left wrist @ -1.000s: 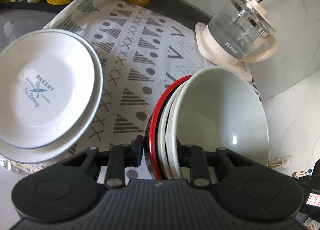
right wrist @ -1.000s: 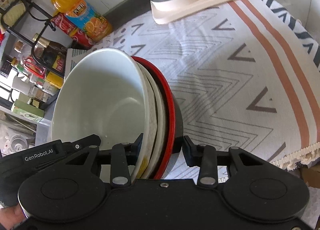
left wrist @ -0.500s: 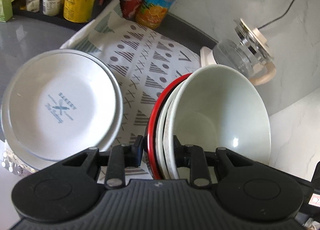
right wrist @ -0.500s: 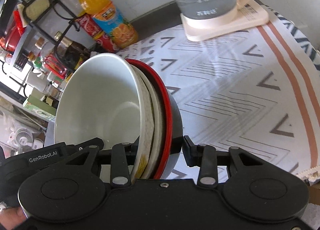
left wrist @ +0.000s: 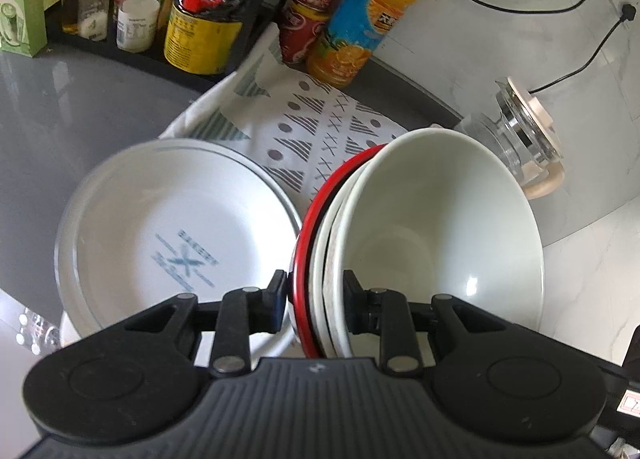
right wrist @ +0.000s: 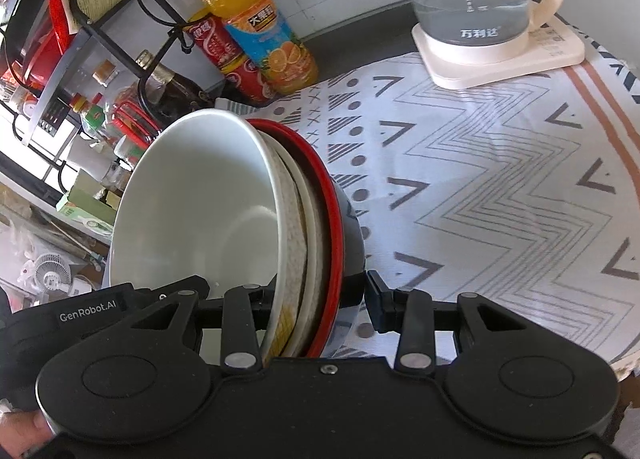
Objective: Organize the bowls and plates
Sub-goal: 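Lift the nested bowl stack with both tools and carry it over the plates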
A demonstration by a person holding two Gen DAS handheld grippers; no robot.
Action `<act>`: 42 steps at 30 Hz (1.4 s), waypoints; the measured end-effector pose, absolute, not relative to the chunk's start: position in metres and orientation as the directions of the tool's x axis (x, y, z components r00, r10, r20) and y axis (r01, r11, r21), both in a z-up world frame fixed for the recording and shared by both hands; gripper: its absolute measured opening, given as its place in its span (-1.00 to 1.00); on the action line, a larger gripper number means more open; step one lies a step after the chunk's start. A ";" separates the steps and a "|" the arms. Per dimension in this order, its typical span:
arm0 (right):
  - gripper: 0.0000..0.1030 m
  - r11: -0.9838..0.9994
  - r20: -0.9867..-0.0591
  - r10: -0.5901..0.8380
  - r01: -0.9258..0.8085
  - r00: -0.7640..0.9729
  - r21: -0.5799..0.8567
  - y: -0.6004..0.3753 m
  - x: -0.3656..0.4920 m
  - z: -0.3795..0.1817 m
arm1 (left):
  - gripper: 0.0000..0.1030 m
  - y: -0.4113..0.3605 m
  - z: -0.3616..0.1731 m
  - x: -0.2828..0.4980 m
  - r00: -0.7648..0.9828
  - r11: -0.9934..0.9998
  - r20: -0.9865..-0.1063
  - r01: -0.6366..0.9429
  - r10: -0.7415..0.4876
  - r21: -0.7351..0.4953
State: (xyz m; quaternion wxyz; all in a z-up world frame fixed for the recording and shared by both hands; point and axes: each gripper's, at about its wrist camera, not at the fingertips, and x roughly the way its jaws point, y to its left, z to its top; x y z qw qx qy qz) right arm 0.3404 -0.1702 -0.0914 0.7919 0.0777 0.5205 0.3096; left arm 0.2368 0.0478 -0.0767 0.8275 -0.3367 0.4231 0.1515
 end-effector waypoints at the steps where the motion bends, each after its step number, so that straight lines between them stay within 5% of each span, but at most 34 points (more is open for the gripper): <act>1: -0.27 0.798 -0.776 0.571 -0.404 0.267 0.448 -0.166 0.339 -0.091 | -0.49 0.053 -0.076 0.237 0.596 0.730 -0.802 -0.533 -0.037 -0.429; 42: -0.27 0.863 -0.840 0.476 -0.323 0.259 0.389 -0.048 0.284 -0.117 | -0.49 0.178 -0.113 0.211 0.533 0.754 -0.836 -0.496 -0.128 -0.431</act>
